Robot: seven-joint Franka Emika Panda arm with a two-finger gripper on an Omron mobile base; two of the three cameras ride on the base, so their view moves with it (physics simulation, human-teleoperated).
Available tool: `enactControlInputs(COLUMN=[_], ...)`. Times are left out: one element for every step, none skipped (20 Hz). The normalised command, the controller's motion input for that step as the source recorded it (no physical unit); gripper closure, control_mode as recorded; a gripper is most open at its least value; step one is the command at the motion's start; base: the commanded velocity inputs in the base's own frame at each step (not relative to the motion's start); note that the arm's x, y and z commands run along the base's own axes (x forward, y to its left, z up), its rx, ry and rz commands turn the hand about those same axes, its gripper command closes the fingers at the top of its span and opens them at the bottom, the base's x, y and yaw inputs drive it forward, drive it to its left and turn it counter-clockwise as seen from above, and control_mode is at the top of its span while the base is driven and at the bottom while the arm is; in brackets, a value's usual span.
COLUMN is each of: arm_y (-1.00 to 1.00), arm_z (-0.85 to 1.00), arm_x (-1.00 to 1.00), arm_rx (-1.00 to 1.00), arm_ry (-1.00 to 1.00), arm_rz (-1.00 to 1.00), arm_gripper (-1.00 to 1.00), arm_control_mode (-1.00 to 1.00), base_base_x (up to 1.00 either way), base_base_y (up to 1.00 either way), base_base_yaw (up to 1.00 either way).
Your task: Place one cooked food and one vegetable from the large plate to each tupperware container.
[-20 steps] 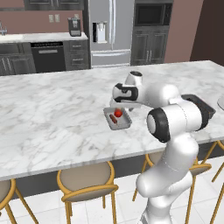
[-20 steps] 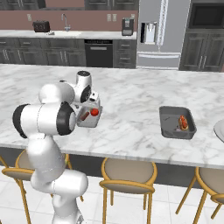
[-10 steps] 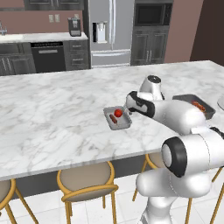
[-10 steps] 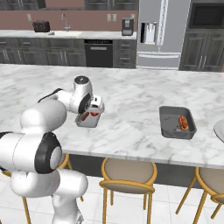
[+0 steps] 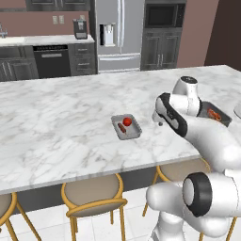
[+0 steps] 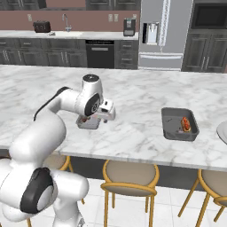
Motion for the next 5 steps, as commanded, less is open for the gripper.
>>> enactControlInputs(arm_y=[-0.27,-0.35,-0.36,-0.26,-0.25], arm_z=[0.00,0.00,0.00,0.00,0.00], arm_x=[-0.94,-0.85,-0.62,-0.34,-0.14], arm_rx=[0.00,0.00,0.00,-0.02,-0.05], arm_ry=[-0.05,-0.04,0.00,0.00,0.00], arm_rz=[-0.14,-0.11,-0.09,-0.09,-0.08], arm_gripper=[-1.00,-1.00,-1.00,-1.00,-1.00], arm_control_mode=[-1.00,-1.00,-1.00,-1.00,-1.00], base_base_x=[0.00,0.00,0.00,0.00,0.00], base_base_y=[0.00,0.00,0.00,0.00,0.00], base_base_yaw=[0.00,0.00,0.00,0.00,0.00])
